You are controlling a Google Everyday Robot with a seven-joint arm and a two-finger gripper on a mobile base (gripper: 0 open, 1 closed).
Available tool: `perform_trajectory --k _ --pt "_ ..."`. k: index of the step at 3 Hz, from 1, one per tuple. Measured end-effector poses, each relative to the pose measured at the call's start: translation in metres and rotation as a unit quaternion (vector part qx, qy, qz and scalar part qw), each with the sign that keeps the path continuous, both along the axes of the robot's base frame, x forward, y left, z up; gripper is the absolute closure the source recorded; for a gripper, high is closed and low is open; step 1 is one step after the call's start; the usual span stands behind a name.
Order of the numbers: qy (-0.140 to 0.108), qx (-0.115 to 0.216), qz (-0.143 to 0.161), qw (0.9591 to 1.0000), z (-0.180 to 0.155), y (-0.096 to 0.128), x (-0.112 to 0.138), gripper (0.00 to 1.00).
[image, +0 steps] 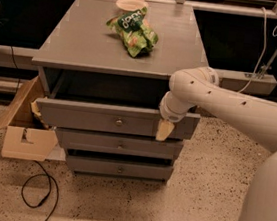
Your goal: Open top drawer
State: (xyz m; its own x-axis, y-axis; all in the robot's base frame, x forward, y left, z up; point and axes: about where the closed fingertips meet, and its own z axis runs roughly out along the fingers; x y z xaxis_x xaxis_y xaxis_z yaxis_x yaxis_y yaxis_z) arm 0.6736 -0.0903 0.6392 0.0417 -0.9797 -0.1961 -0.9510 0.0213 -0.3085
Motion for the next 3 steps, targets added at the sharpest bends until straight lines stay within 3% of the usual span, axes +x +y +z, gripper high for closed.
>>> perform_trajectory --k 3 --pt "0.07 -0.016 0.047 0.9963 0.0003 -0.0055 -0.0104 0.0"
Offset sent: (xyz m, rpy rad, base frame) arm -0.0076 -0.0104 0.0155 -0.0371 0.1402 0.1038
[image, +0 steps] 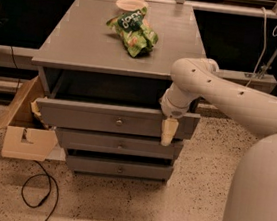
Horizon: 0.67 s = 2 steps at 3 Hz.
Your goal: Open top drawer
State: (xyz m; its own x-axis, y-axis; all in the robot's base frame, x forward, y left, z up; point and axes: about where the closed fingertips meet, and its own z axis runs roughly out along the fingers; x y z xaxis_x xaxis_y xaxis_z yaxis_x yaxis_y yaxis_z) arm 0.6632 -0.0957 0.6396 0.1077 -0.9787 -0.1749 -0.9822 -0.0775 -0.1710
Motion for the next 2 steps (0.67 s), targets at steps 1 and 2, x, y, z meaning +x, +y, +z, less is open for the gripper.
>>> perform_trajectory --k 1,2 --pt "0.023 -0.009 0.006 0.9997 -0.008 -0.001 -0.006 0.0" --pt "0.064 -0.045 0.01 0.9969 -0.021 -0.001 -0.022 0.18"
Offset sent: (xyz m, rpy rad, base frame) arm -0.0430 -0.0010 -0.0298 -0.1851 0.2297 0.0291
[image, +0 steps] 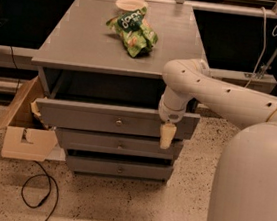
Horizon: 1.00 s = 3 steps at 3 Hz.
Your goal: Open top drawer
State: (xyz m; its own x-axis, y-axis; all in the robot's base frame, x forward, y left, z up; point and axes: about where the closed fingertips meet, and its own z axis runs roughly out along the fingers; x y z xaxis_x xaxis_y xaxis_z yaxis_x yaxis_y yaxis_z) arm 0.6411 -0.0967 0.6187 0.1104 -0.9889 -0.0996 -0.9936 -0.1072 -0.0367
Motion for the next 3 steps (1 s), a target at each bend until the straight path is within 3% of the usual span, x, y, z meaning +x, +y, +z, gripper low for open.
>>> perform_trajectory --k 3 --pt "0.003 -0.002 0.0 1.0 0.017 0.0 0.002 0.88"
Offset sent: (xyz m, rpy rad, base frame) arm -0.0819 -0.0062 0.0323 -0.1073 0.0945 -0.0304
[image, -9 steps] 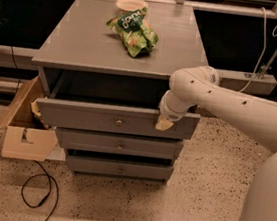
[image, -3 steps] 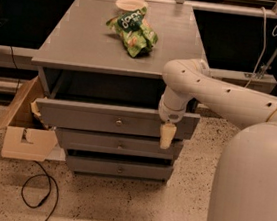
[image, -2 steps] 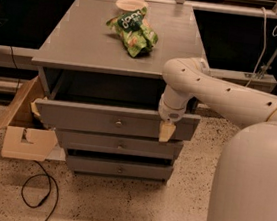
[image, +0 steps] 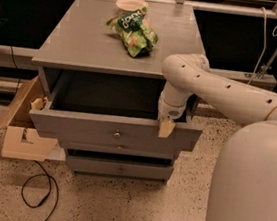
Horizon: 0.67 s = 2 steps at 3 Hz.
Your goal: Open top drawer
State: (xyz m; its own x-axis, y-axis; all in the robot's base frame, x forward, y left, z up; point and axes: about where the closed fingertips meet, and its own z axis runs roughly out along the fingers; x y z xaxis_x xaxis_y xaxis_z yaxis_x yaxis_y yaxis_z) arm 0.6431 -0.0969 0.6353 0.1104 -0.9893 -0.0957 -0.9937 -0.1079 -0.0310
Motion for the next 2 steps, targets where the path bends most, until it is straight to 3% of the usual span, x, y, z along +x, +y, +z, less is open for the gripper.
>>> perform_trajectory --k 1,2 --pt "0.001 0.006 -0.014 0.9999 0.0056 -0.0027 -0.0262 1.0" --pt "0.0 0.008 -0.016 0.9998 0.0031 -0.0028 -0.0273 1.0"
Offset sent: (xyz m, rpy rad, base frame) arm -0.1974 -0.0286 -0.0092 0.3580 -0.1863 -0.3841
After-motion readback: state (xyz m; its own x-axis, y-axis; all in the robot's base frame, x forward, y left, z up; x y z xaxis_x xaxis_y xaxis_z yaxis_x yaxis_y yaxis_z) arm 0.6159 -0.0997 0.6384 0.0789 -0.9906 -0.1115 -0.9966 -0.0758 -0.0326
